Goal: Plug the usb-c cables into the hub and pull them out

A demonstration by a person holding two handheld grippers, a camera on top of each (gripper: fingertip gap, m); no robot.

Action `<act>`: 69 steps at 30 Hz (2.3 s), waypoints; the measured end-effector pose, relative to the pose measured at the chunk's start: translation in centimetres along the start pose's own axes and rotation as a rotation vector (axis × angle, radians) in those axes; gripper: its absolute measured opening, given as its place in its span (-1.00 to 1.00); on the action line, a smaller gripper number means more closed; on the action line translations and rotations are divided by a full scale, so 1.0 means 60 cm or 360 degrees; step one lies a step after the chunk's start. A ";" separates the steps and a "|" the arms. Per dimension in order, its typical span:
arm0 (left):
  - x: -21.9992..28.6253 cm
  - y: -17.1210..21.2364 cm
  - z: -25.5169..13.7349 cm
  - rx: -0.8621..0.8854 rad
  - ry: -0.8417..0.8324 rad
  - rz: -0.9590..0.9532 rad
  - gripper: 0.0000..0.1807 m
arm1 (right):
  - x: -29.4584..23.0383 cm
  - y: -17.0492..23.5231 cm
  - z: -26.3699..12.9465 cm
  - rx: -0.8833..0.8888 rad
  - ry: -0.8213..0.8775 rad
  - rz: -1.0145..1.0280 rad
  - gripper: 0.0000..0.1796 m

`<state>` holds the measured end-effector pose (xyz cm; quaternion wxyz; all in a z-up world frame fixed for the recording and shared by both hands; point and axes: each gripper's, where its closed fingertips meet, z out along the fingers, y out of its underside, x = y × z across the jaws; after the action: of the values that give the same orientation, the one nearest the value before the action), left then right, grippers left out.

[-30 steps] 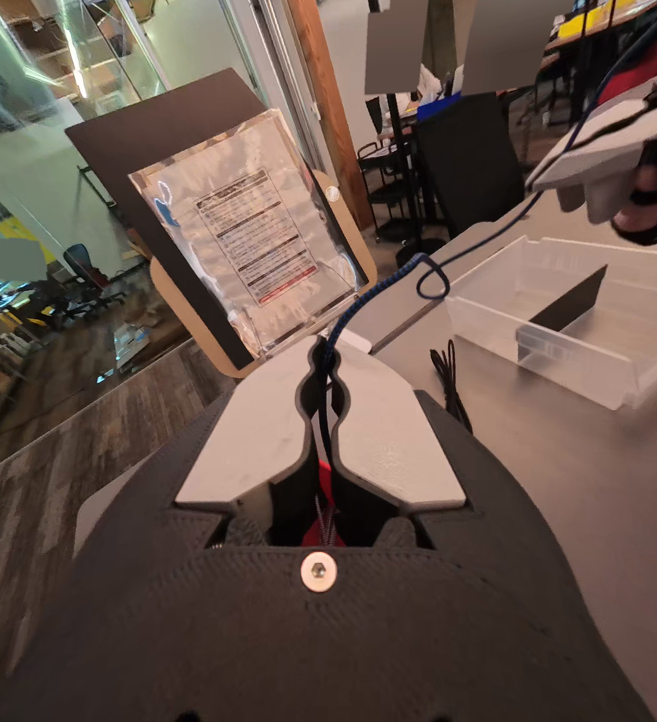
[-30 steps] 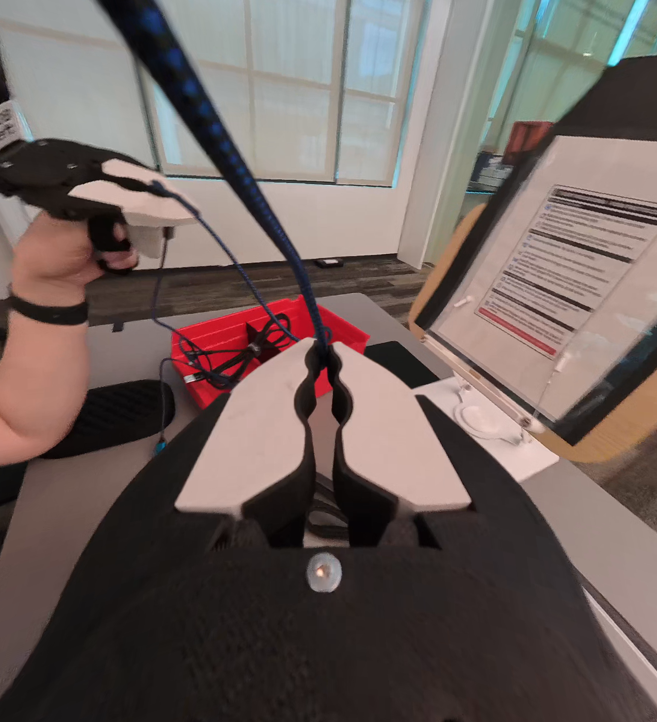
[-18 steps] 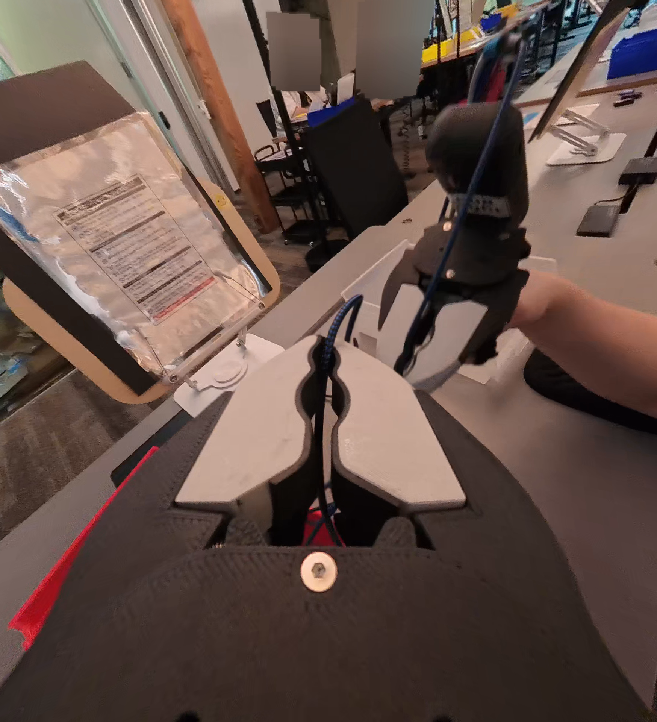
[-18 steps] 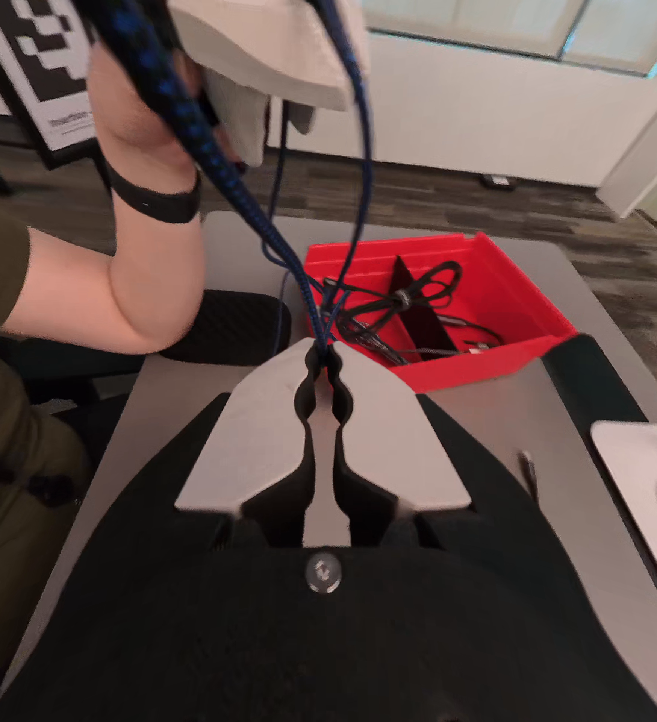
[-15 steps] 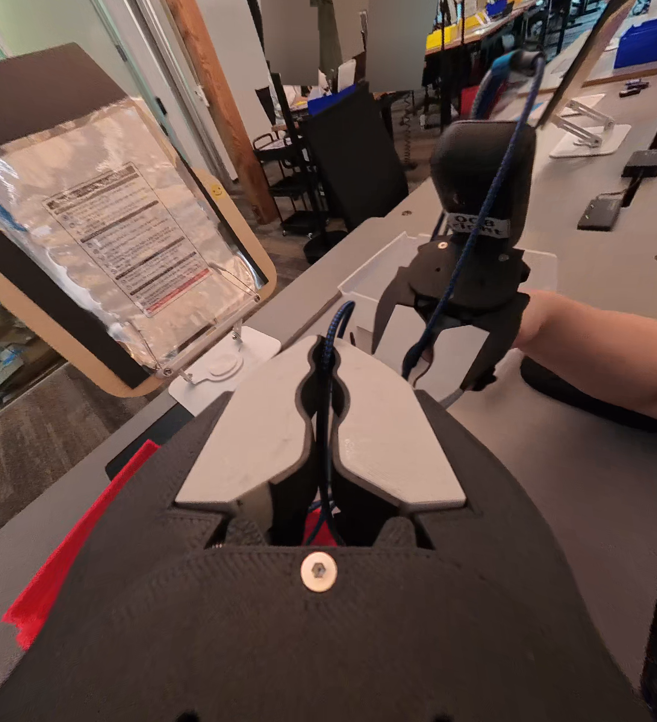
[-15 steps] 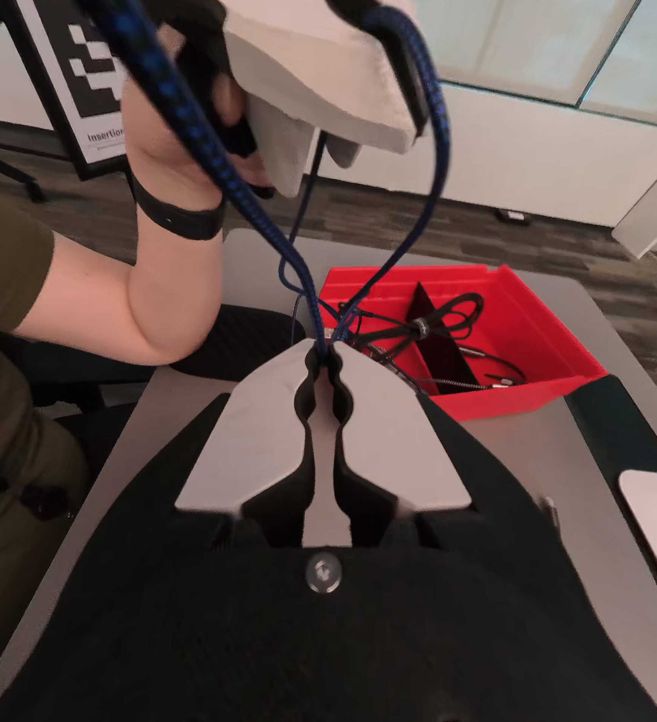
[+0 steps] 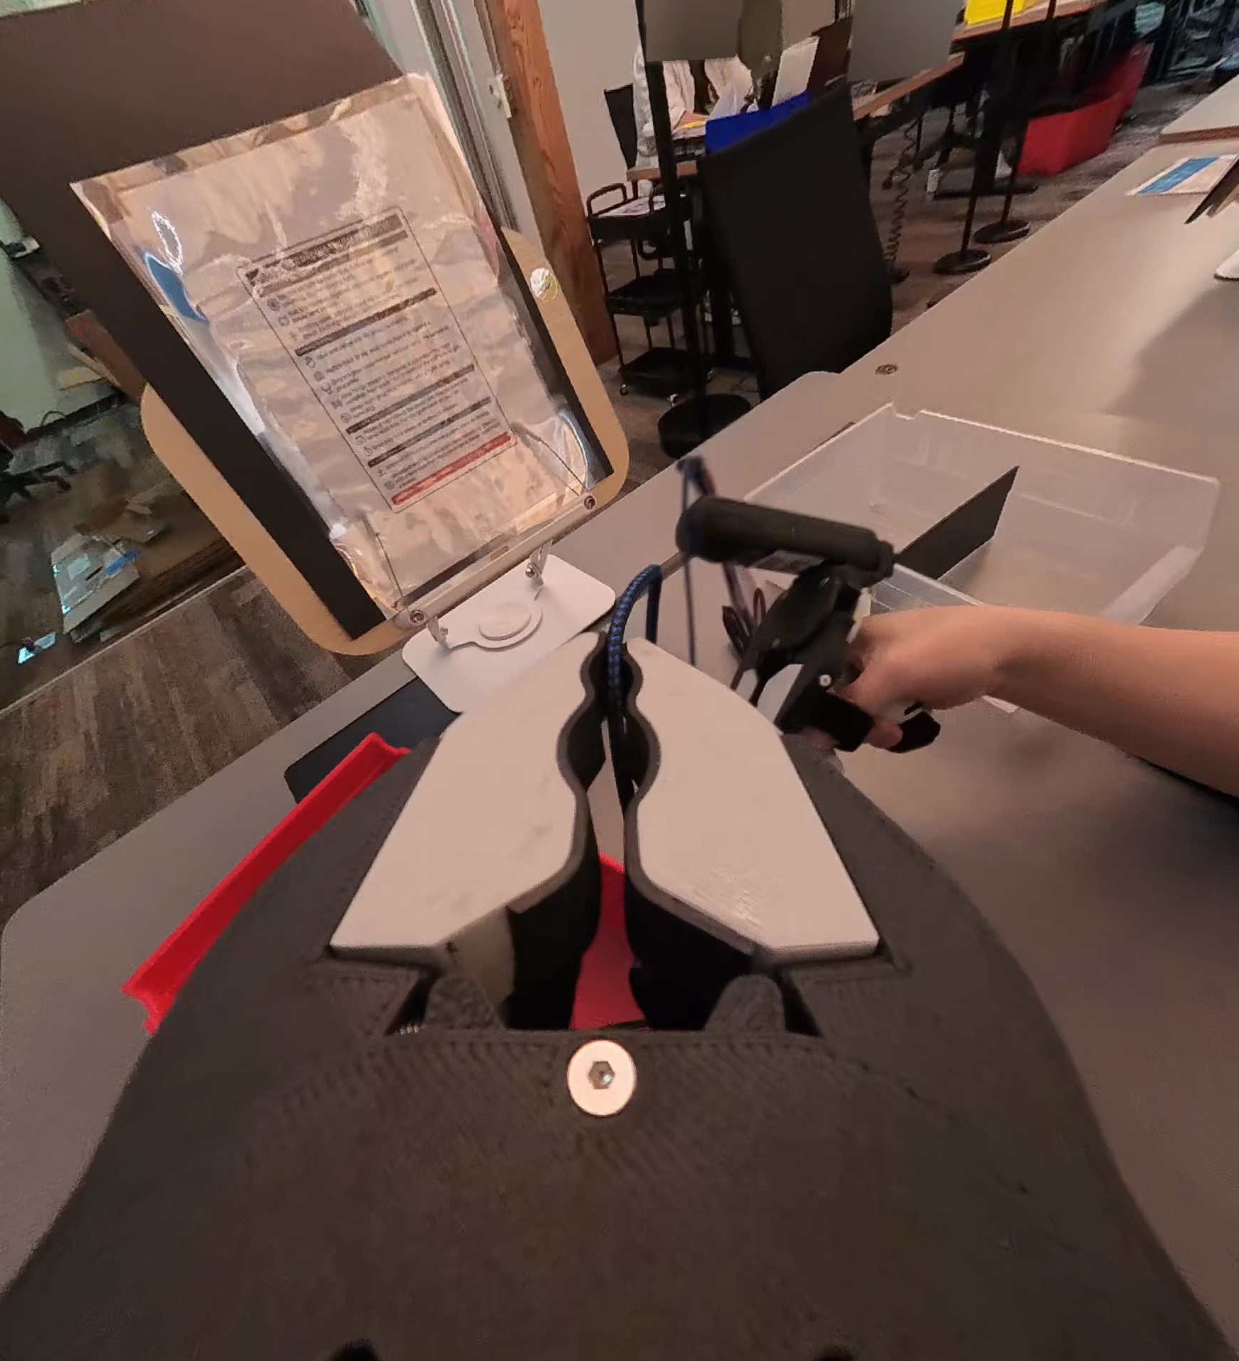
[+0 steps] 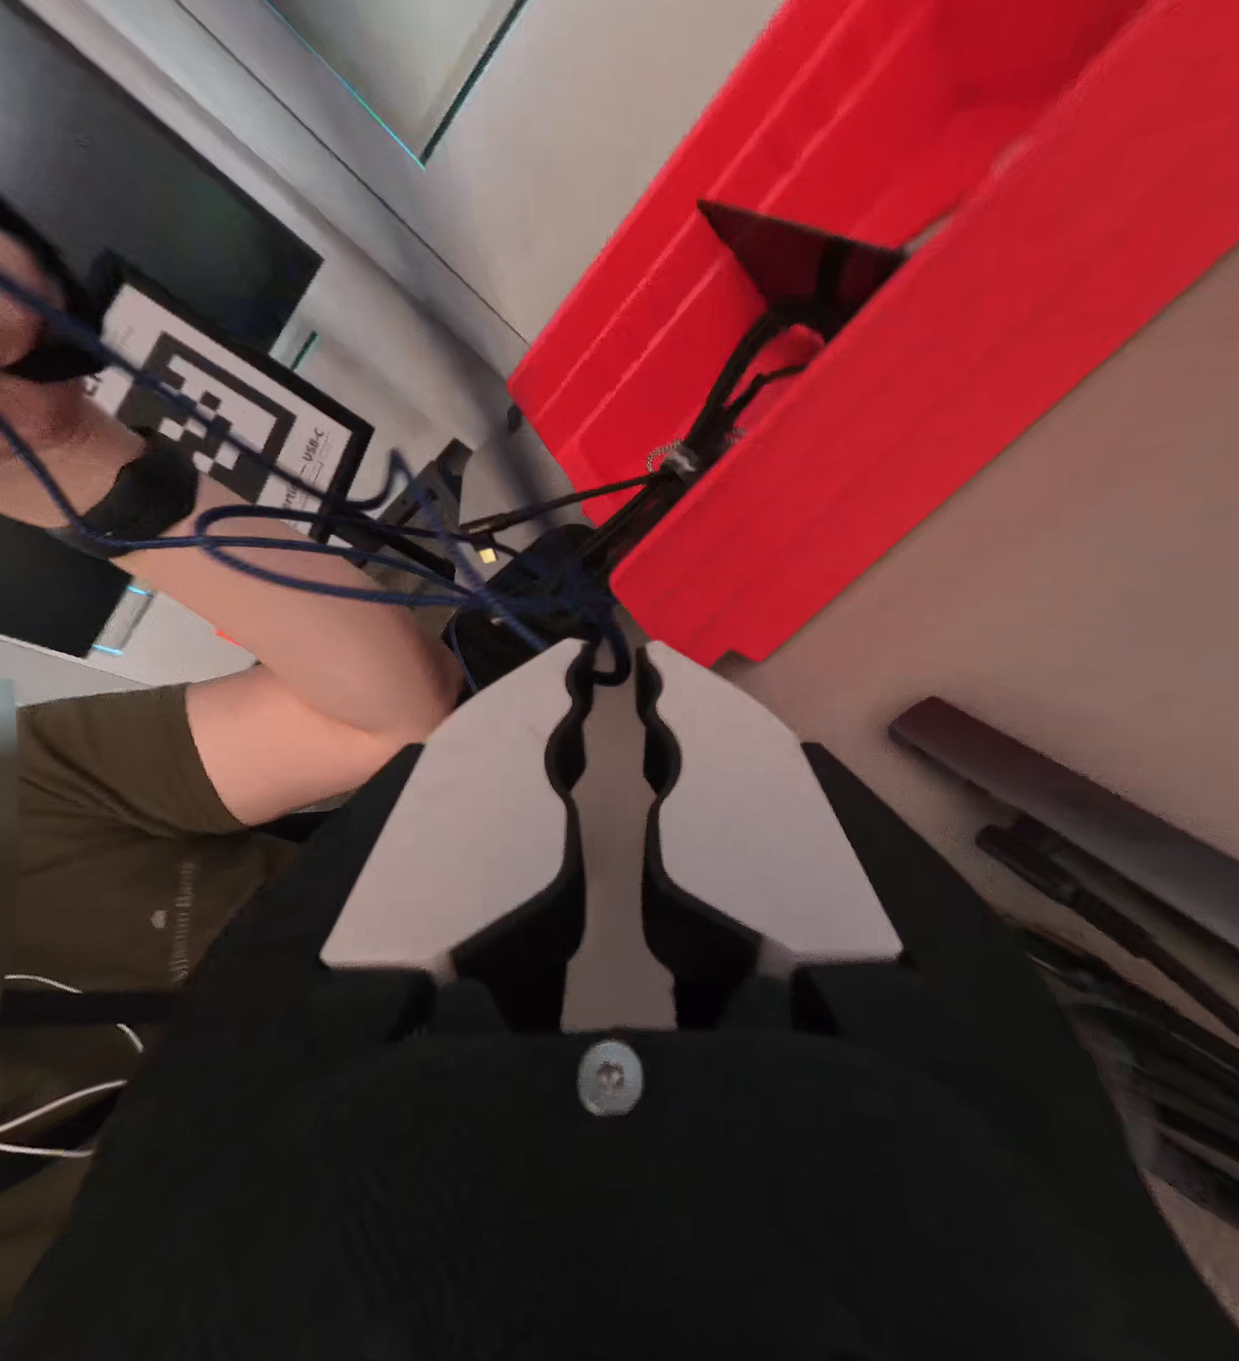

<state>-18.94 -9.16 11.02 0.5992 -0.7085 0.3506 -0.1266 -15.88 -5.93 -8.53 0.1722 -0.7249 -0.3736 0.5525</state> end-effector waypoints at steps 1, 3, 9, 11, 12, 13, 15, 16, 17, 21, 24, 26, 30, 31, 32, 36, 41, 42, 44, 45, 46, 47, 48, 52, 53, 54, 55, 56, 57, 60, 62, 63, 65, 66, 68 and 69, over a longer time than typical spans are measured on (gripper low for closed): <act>-0.002 0.000 0.001 0.0002 -0.0009 0.0009 -1.00 | 0.012 0.006 0.004 -0.0034 0.0007 0.0058 -0.81; -0.005 -0.002 0.002 0.0017 -0.0025 0.0009 -1.00 | 0.027 0.017 0.002 -0.0094 0.0002 0.0127 -0.81; -0.005 -0.012 0.004 0.0083 -0.0005 -0.0020 -1.00 | 0.032 0.058 -0.066 -0.0451 0.0194 0.0090 -0.63; -0.004 -0.015 0.005 0.0101 -0.0012 -0.0019 -1.00 | 0.020 0.055 -0.094 -0.0474 0.0288 0.0008 -0.64; -0.004 -0.016 0.005 0.0109 -0.0012 -0.0021 -1.00 | 0.019 0.056 -0.109 -0.0506 0.0380 -0.0038 -0.62; -0.002 -0.016 0.006 0.0110 -0.0008 -0.0025 -1.00 | 0.018 0.060 -0.125 -0.0546 0.0476 -0.0094 -0.59; 0.003 -0.016 0.009 0.0099 0.0010 -0.0025 -1.00 | 0.003 0.061 -0.151 -0.0584 0.0603 -0.0216 -0.57; 0.005 -0.016 0.011 0.0098 0.0015 -0.0021 -1.00 | -0.005 0.056 -0.161 -0.0570 0.0667 -0.0270 -0.57; 0.008 -0.015 0.014 0.0090 0.0018 -0.0014 -1.00 | -0.016 0.053 -0.170 -0.0563 0.0718 -0.0322 -0.57; 0.014 -0.009 0.023 0.0042 0.0011 0.0016 -1.00 | -0.027 0.096 -0.215 -0.0822 0.0998 -0.0462 -0.54; 0.016 -0.005 0.027 0.0015 0.0013 0.0017 -1.00 | -0.038 0.121 -0.227 -0.0968 0.1049 -0.0545 -0.54; 0.021 -0.002 0.031 -0.0002 0.0036 0.0010 -1.00 | -0.079 0.102 -0.187 -0.0852 0.0877 -0.0663 -0.60; 0.026 0.005 0.040 -0.0050 0.0034 0.0027 -1.00 | -0.212 0.075 -0.072 -0.0603 0.0373 -0.1088 -0.63; 0.028 0.006 0.043 -0.0058 0.0034 0.0030 -1.00 | -0.239 0.067 -0.046 -0.0509 0.0307 -0.1197 -0.62; 0.030 0.007 0.045 -0.0064 0.0039 0.0030 -1.00 | -0.260 0.051 -0.020 -0.0364 0.0278 -0.1285 -0.55; 0.046 0.009 0.055 -0.0089 0.0067 0.0053 -1.00 | -0.244 -0.002 0.050 0.0023 0.0464 -0.1341 -0.36; 0.064 0.012 0.063 -0.0118 0.0100 0.0085 -1.00 | -0.183 0.014 0.093 -0.0081 0.0458 -0.1126 -0.69; 0.066 0.012 0.063 -0.0117 0.0104 0.0081 -1.00 | -0.176 0.015 0.095 -0.0086 0.0468 -0.1125 -0.79; 0.067 0.010 0.064 -0.0102 0.0119 0.0063 -1.00 | -0.168 0.017 0.095 -0.0115 0.0487 -0.1155 -0.96; 0.070 0.009 0.063 -0.0092 0.0146 0.0056 -1.00 | -0.164 0.017 0.093 -0.0128 0.0507 -0.1180 -0.96; 0.074 0.009 0.060 -0.0083 0.0188 0.0056 -1.00 | -0.167 0.013 0.091 -0.0101 0.0502 -0.1211 -0.96; 0.076 0.012 0.055 -0.0084 0.0229 0.0058 -0.86 | -0.169 0.011 0.089 -0.0084 0.0500 -0.1231 -0.97; 0.074 0.018 0.047 -0.0112 0.0255 0.0056 -0.65 | -0.168 0.010 0.085 -0.0086 0.0506 -0.1249 -0.97; 0.033 0.046 -0.005 -0.0163 0.0347 -0.0009 -0.37 | -0.160 0.000 0.068 -0.0072 0.0469 -0.1230 -0.97; 0.018 0.049 -0.021 -0.0131 0.0357 -0.0046 -0.37 | -0.161 -0.004 0.061 -0.0052 0.0426 -0.1214 -0.97; 0.004 0.055 -0.036 -0.0107 0.0370 -0.0075 -0.42 | -0.162 -0.011 0.053 -0.0023 0.0389 -0.1194 -0.97; -0.009 0.066 -0.049 -0.0102 0.0379 -0.0086 -0.47 | -0.159 -0.020 0.042 0.0019 0.0375 -0.1159 -0.97; -0.023 0.081 -0.057 -0.0124 0.0371 -0.0077 -0.48 | -0.159 -0.029 0.030 0.0066 0.0342 -0.1125 -0.97; -0.038 0.101 -0.062 -0.0169 0.0348 -0.0052 -0.47 | -0.160 -0.039 0.018 0.0117 0.0302 -0.1084 -0.97; -0.075 0.179 -0.060 -0.0441 0.0256 0.0069 -0.51 | -0.158 -0.065 -0.022 0.0253 0.0217 -0.0976 -0.97; -0.076 0.236 -0.052 -0.0693 0.0293 0.0158 -0.51 | -0.147 -0.081 -0.050 0.0325 0.0252 -0.0949 -0.97; -0.070 0.258 -0.045 -0.0788 0.0347 0.0201 -0.49 | -0.142 -0.087 -0.064 0.0352 0.0271 -0.0947 -0.97; -0.059 0.285 -0.019 -0.0900 0.0428 0.0283 -0.48 | -0.136 -0.098 -0.089 0.0410 0.0282 -0.0923 -0.97; -0.053 0.294 -0.004 -0.0942 0.0470 0.0313 -0.49 | -0.135 -0.101 -0.099 0.0428 0.0276 -0.0908 -0.97; -0.035 0.307 0.025 -0.1003 0.0576 0.0346 -0.49 | -0.133 -0.103 -0.115 0.0434 0.0266 -0.0906 -0.97; -0.026 0.313 0.037 -0.1030 0.0626 0.0354 -0.49 | -0.136 -0.102 -0.121 0.0434 0.0250 -0.0922 -0.97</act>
<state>-25.24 -7.12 -6.77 0.2763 -0.7807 0.5551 -0.0774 -12.20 -6.63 3.41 0.4460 -0.5992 -0.4723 0.4679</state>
